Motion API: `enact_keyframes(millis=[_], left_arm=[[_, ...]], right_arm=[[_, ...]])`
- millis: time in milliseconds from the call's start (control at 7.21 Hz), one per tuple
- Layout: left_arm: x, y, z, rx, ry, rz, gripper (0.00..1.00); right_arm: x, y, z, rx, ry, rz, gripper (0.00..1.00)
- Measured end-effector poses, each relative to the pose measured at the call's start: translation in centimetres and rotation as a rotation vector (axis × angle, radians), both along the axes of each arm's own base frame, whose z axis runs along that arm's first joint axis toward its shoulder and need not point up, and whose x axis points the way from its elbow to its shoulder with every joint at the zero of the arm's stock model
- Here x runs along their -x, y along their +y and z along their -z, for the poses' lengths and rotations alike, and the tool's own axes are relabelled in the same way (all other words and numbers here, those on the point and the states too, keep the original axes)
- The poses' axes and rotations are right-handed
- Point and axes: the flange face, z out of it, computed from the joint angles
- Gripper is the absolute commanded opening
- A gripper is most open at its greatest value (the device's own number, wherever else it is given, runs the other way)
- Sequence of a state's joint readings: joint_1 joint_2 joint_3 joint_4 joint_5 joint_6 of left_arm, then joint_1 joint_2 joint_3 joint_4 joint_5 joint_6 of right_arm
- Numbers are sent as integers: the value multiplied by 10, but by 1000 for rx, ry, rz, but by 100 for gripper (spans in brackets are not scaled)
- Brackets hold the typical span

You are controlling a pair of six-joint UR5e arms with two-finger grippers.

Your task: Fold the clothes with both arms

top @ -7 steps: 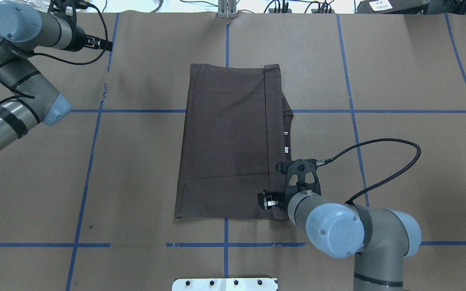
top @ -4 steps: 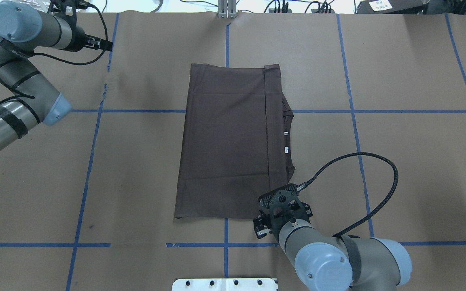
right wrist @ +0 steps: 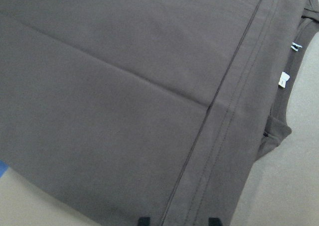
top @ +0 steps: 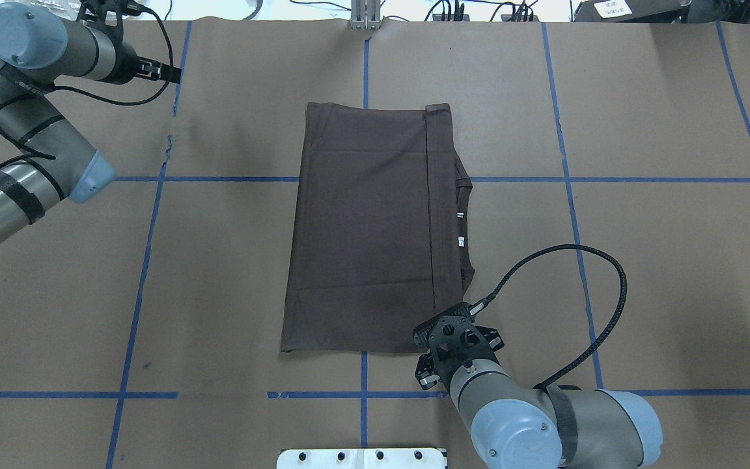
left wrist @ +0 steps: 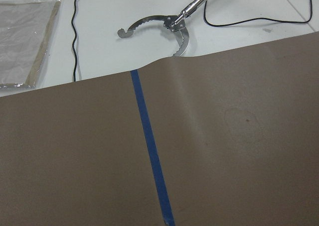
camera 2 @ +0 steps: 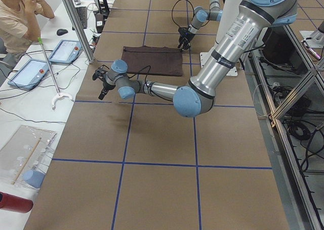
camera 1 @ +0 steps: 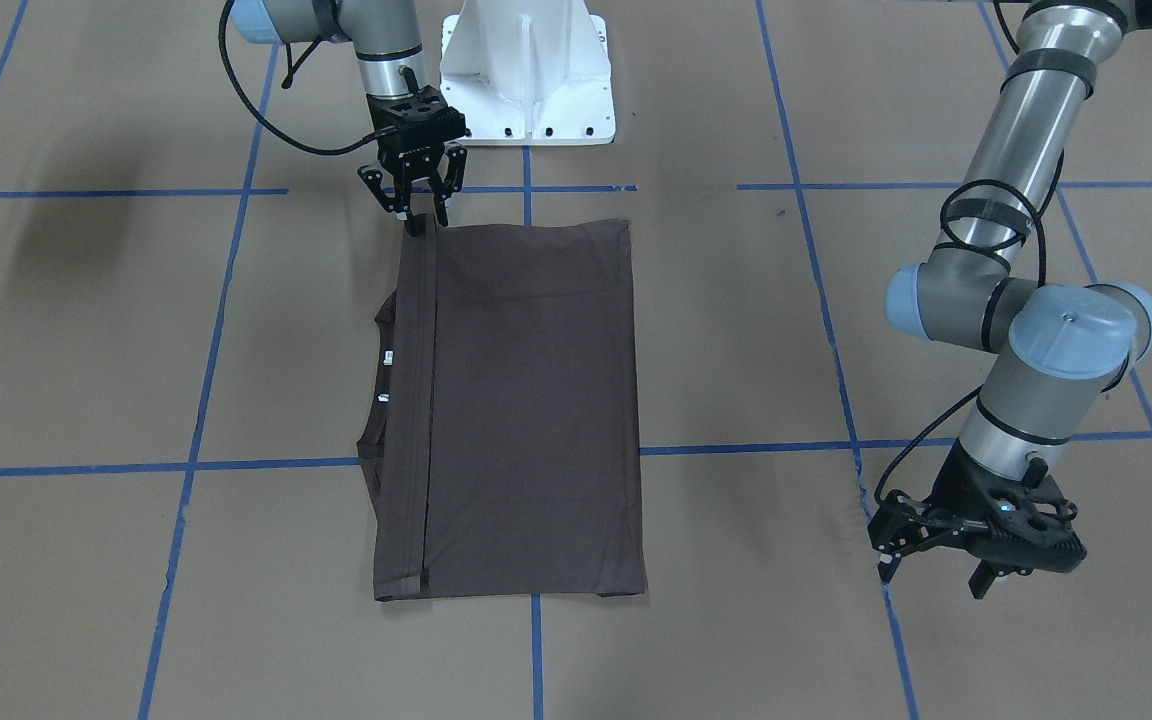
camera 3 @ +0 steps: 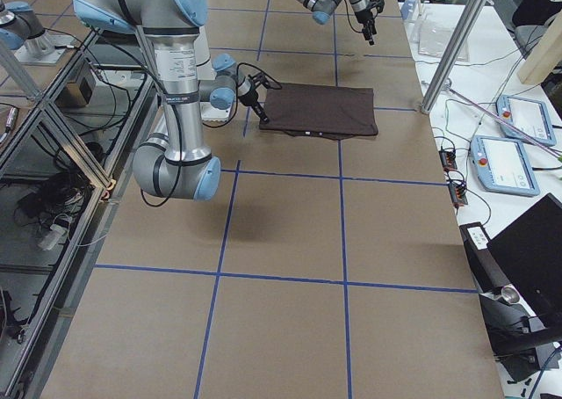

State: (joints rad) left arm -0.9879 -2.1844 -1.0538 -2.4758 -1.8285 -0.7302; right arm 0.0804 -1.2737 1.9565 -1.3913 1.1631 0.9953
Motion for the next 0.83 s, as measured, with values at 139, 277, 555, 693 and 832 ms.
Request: enact_keyframes(millis=[139,277,555,693,832], left_arm=[[0,0,0,0,0,0,100],[0,0,0,0,0,0,100],[0,0,0,0,0,0,100],[0,0,0,0,0,0,100],[0,0,0,0,0,0,100]], right_arm=[[0,0,-1,0,8,1,36],[0,0,-1,0,13,1,35],[0,1,0,2,13,2,0],[-1,0,2,3,9,-3,0],[-2,-1,3,6,3,-10,0]])
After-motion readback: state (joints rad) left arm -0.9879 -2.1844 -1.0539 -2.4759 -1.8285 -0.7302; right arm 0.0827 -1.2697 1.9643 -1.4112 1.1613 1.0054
